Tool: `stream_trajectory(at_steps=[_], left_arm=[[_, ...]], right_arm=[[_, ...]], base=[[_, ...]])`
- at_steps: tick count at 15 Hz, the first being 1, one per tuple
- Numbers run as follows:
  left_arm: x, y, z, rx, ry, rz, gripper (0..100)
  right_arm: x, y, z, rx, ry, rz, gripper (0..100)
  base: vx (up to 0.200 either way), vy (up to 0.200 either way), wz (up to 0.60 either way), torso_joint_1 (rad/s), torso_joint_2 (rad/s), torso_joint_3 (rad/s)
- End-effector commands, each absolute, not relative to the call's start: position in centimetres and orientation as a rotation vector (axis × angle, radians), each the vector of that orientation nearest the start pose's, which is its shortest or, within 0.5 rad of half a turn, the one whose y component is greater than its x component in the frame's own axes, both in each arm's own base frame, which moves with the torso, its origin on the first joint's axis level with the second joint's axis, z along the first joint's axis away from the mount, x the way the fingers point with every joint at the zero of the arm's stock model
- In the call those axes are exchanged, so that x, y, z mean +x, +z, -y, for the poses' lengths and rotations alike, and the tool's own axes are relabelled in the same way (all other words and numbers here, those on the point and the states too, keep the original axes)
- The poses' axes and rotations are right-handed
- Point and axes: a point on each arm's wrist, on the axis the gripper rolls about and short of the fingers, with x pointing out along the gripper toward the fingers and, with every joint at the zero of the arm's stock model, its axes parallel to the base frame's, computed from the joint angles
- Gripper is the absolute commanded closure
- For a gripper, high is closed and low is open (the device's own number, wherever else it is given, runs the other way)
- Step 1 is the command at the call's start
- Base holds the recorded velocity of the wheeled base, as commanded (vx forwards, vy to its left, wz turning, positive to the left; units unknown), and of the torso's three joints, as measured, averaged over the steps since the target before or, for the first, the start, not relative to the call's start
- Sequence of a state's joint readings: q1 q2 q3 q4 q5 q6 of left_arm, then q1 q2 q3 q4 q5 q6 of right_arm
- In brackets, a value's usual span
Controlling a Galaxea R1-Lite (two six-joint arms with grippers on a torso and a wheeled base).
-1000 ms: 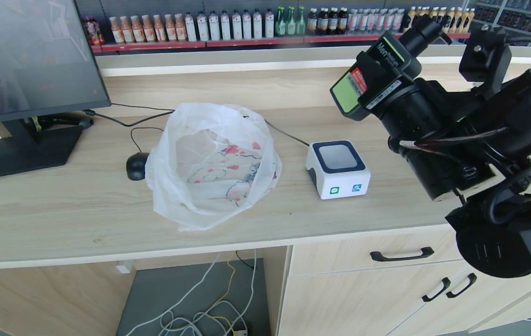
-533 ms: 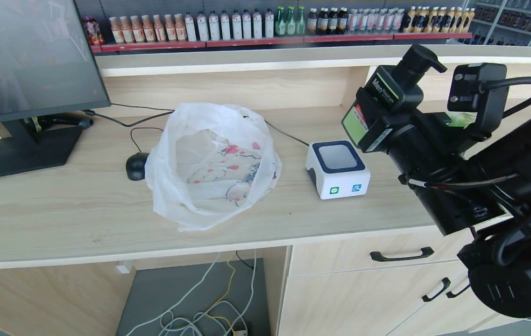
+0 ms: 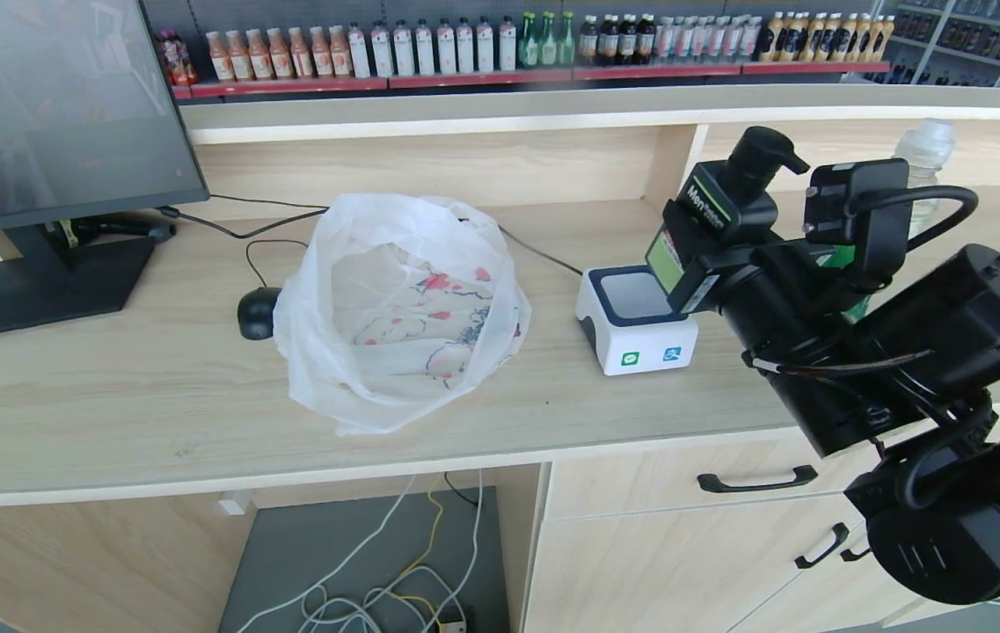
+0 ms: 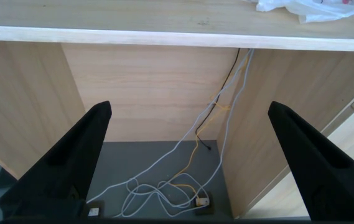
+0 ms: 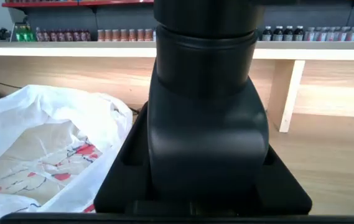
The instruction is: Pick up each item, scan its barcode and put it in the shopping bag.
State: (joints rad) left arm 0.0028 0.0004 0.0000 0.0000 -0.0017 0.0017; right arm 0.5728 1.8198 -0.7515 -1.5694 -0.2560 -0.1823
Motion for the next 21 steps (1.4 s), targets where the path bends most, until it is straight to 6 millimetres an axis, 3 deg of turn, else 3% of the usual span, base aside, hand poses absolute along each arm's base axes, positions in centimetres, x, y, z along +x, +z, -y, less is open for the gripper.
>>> stream_trajectory(at_steps=[1,16,21], left_arm=[[-2.3,7.5,0.0,0.002,0.002,0.000,0],[-2.3,7.5,0.0,0.002,0.002,0.000,0],[-2.3,7.5,0.0,0.000,0.002,0.000,0]], right_arm=[[26.9,22.0,-16.6,0.022,0.263,0.479,100],[27.1,21.5,-16.9,0.018,0.270,0.464,100],[26.5,21.1,-18.0,0.020,0.310,0.453,100]], base=[[0.000,0.200,0.00,0.002,0.01,0.002],[0.000,0.200,0.00,0.002,0.00,0.002],[0.000,0.000,0.00,0.000,0.00,0.000]])
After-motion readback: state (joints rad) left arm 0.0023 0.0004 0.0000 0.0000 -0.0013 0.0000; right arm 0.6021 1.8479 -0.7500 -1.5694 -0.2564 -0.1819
